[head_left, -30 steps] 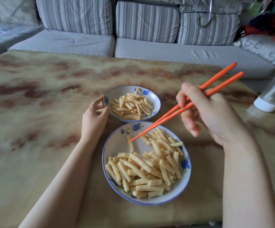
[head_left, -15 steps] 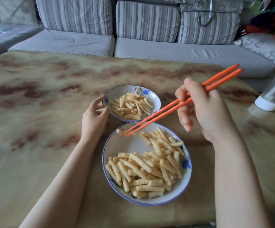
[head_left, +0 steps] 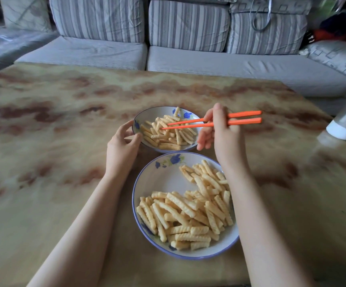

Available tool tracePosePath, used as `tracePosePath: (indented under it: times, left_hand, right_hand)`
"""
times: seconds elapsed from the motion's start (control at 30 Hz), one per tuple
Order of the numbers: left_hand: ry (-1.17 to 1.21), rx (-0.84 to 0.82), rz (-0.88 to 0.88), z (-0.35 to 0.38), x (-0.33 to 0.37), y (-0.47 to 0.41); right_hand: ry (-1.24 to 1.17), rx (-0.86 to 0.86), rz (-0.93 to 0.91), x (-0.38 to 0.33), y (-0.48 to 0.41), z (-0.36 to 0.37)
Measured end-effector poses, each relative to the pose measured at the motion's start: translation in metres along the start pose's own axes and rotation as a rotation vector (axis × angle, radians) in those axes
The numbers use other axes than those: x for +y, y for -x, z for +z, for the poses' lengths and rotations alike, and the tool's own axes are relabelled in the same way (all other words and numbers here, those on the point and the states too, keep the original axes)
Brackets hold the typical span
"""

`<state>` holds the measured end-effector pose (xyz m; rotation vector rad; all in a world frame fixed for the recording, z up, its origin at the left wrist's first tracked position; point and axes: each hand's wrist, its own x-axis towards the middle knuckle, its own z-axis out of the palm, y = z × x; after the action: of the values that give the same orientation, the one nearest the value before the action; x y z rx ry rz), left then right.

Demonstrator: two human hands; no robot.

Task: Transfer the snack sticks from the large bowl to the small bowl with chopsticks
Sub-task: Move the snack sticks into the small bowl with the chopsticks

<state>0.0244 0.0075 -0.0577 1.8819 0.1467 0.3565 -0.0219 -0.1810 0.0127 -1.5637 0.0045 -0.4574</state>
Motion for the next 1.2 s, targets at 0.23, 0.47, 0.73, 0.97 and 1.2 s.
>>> tracePosePath:
  times: [0.23, 0.47, 0.73, 0.97, 1.2]
  left_hand:
    - [-0.009, 0.001, -0.003, 0.000, 0.001, 0.000]
    - [0.005, -0.008, -0.014, 0.000, 0.000, 0.000]
    - [-0.005, -0.012, -0.017, 0.001, -0.001, 0.000]
    - [-0.009, -0.014, -0.019, 0.000, -0.003, -0.001]
    - [0.006, -0.015, -0.017, 0.001, -0.003, -0.002]
  right_hand:
    - [0.005, -0.004, -0.051, -0.002, -0.001, -0.005]
    - [-0.035, 0.026, -0.021, -0.032, 0.001, -0.034]
    - [0.211, -0.180, 0.023, -0.070, 0.017, -0.067]
    - [0.318, -0.271, 0.047, -0.070, 0.021, -0.065]
    - [0.305, -0.225, 0.046, -0.062, 0.019, -0.057]
